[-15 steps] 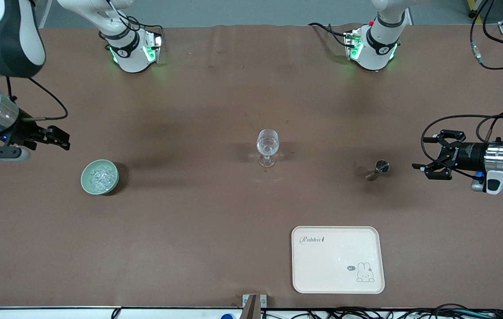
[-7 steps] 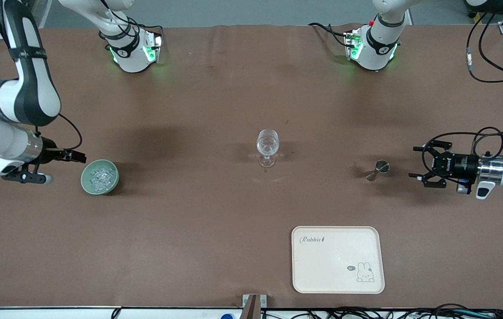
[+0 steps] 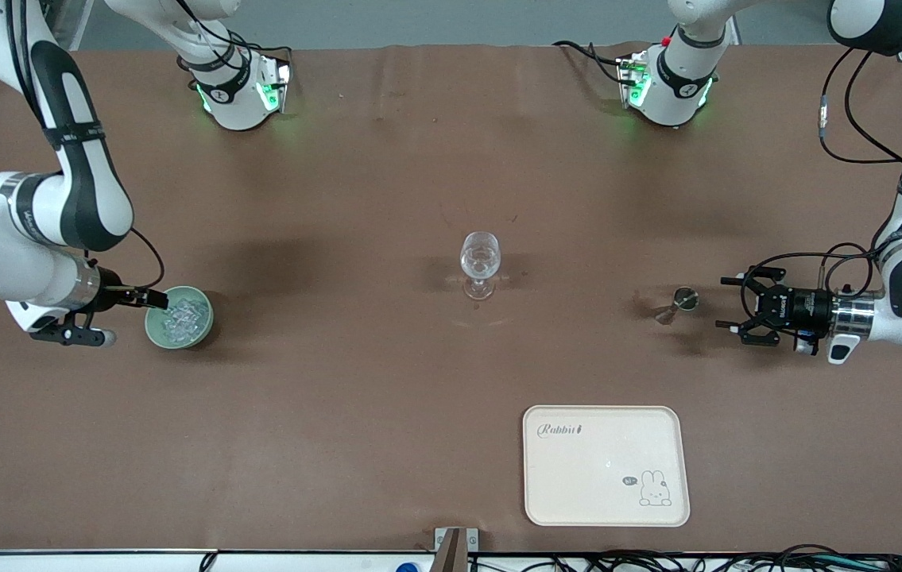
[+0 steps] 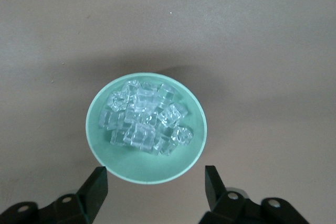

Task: Pour wine and add ice with both arms
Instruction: 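Grasp the metal jigger with the left gripper while the right gripper lowers to the bowl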

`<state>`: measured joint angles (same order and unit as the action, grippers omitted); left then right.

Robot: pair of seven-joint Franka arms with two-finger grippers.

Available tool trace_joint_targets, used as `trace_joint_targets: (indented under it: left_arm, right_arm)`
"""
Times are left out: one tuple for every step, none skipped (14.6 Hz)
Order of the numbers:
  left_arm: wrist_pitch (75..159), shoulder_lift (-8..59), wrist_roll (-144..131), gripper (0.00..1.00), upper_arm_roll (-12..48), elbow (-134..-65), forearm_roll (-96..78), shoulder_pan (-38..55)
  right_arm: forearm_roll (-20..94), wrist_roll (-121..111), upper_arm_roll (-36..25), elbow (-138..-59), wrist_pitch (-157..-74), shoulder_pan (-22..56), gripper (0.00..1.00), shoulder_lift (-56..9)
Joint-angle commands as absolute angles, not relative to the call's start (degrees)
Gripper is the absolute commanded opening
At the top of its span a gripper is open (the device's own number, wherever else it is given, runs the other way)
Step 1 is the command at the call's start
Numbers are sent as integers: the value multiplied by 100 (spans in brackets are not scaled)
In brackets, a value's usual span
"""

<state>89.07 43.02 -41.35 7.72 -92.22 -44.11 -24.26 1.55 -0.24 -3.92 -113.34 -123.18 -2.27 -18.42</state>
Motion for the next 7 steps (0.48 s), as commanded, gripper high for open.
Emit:
trace_joint_targets:
  left_arm:
    - [9017, 4482, -3869, 87, 800, -9167, -4509, -2408]
    - [9061, 4561, -3745, 86, 800, -9158, -4509, -2400]
    - [9105, 4640, -3675, 86, 809, -9158, -4526, -2399]
    - [9114, 4693, -3578, 85, 800, -9167, -4570, -2399]
    - [9123, 4754, -3481, 83, 800, -9176, -4605, -2399]
    - [9132, 4807, -3376, 81, 809, -9176, -4605, -2399]
    - [9132, 4851, -3297, 79, 809, -9176, -4605, -2391]
  right_arm:
    - [237, -9, -343, -11417, -12410, -255, 76, -1890]
    - [246, -9, -343, -11495, -12480, -237, 75, -1890]
    - [281, 0, -334, -11592, -12654, -229, 75, -1890]
    - [325, 0, -334, -11715, -12848, -229, 75, -1890]
    - [325, 0, -334, -11803, -13058, -220, 75, -1916]
    - [325, 0, -334, -11839, -13104, -220, 75, -1942]
    - [334, 9, -334, -11839, -13113, -211, 74, -1960]
